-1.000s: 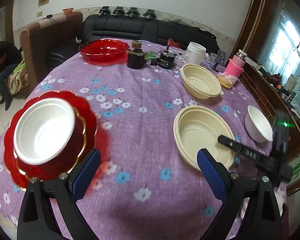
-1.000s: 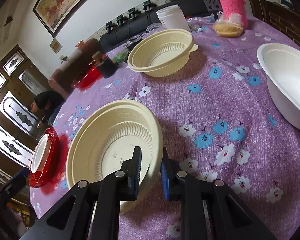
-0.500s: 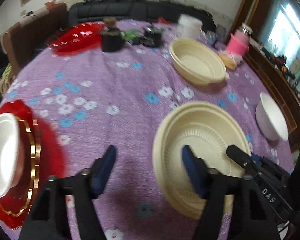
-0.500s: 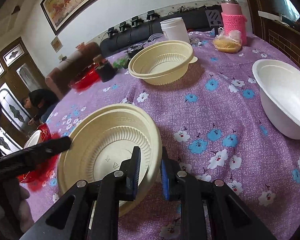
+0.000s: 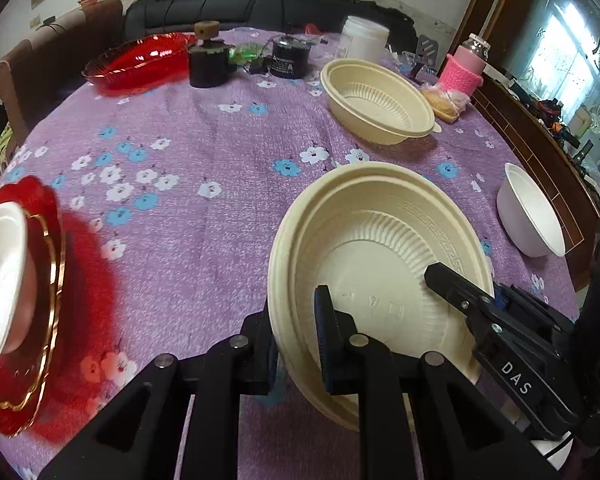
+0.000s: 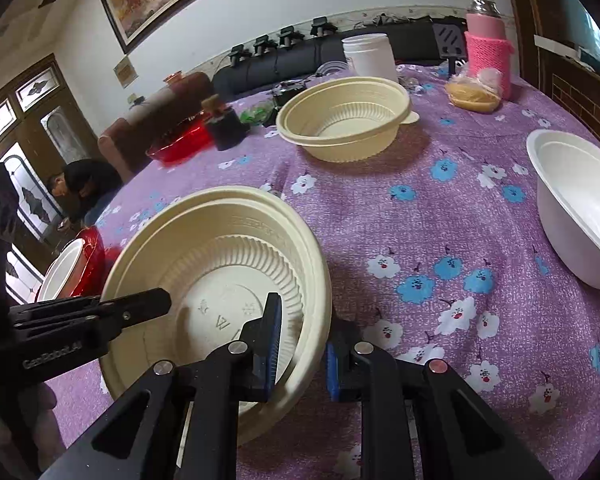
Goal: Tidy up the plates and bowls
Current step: 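Carry the beige bowl over the stack and lower it onto the white bowl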
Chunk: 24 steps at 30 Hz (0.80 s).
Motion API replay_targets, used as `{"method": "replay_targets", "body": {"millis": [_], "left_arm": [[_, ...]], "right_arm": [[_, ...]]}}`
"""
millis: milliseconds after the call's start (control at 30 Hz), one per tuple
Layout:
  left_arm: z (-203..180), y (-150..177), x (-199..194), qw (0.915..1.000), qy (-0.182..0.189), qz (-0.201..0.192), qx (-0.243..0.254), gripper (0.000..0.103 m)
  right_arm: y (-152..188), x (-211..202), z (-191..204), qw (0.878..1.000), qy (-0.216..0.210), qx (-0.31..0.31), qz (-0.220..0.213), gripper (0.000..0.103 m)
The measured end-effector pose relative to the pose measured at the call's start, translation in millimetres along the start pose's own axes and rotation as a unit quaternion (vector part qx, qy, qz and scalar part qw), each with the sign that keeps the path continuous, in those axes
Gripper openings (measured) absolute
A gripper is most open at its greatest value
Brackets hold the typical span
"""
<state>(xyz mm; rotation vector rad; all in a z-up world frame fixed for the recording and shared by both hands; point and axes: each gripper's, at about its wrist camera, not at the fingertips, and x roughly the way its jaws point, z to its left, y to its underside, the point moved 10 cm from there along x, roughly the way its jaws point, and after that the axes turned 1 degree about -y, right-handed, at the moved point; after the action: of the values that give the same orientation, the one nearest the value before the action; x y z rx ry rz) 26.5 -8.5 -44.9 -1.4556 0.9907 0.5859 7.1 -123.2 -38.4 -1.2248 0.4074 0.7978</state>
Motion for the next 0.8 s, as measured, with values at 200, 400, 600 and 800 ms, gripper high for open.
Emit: {"method": "replay_targets", "body": {"millis": [200,400,600,800], "left_arm": [[29,6,-33,0.9996,-0.008,-0.021,-0.017,0.016],[87,8,-78,0.996,-0.022,-0.053,-0.069,0.016],[172,9,-119,0.9858,-0.063,-0.086,-0.13,0.016],[240,16,-121,0.9773,-0.099,-0.074,-0.172,0.016]], "right_arm": [[2,-15,36,1.0,-0.022,-0.015,0.003,0.02],[-13,-15,107,0.997,-0.052,-0.06,0.012,0.021],[-26,7,197,0.989,-0.088,-0.113,0.022,0.021],[-25,47,266,0.981,-0.105,-0.154,0.048,0.021]]}}
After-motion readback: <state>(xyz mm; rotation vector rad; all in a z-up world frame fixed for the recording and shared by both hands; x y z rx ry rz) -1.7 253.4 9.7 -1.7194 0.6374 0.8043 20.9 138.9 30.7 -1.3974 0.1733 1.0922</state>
